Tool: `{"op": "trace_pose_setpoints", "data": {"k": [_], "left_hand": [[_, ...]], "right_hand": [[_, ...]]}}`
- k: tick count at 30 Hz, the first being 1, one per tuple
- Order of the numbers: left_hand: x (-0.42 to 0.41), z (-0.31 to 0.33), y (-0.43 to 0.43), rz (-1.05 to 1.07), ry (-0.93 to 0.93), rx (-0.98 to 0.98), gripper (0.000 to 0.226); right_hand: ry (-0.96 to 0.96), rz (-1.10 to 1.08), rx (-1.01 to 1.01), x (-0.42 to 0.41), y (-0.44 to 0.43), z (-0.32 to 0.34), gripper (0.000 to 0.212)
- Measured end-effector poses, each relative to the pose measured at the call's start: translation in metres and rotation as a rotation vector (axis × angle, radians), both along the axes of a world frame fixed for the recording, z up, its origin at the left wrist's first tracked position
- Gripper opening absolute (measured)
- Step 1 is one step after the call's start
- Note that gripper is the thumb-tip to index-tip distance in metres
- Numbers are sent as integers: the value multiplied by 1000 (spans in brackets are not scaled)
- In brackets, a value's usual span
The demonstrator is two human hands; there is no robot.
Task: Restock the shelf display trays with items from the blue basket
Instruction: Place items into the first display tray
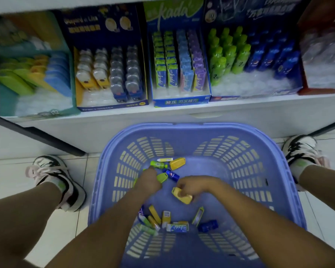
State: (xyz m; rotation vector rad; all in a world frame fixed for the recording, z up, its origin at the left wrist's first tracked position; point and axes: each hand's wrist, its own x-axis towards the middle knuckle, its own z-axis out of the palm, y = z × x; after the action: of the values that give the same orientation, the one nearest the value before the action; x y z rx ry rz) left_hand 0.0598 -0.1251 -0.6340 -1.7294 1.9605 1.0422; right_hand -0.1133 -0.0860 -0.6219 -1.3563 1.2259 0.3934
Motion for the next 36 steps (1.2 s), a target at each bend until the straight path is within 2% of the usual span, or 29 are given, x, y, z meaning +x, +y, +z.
{"op": "trace_pose_setpoints", "data": {"k": [2,5,9,12,14,18,20,25,28,32,36], "left_hand": [[-5,25,-10,-23,23,-12,19],[-10,70,-26,-32,62,-48,16],[0,133,-40,23,167,-152,15],[17,181,-43,64,263,-144,31],[34,213,-42,122,360,-94,30],[82,268,-41,292,552,-39,8],[109,285,-43,430,650,-50,11],[165,302,-53,798,892,-10,31],[186,297,-57,861,983,49,45],[203,285,-59,922,1022,13,44],[221,277,-58,988,1072,-22,43]], "right_hand": [[-34,-52,-5,-6,-10,22,14],[-26,-107,-153,-16,-26,57,27],[-122,-422,-388,-22,-40,102,21],[-221,-484,-508,-16,-43,135,20],[-283,-502,-612,-6,-44,154,16],[-418,-555,-770,22,-43,183,25],[-468,-578,-831,36,-45,197,29],[-451,-527,-1072,79,-73,226,33],[-424,-482,-1226,118,-104,239,36],[-407,-362,-1300,167,-147,247,30],[-266,-209,-1323,198,-186,240,28]]}}
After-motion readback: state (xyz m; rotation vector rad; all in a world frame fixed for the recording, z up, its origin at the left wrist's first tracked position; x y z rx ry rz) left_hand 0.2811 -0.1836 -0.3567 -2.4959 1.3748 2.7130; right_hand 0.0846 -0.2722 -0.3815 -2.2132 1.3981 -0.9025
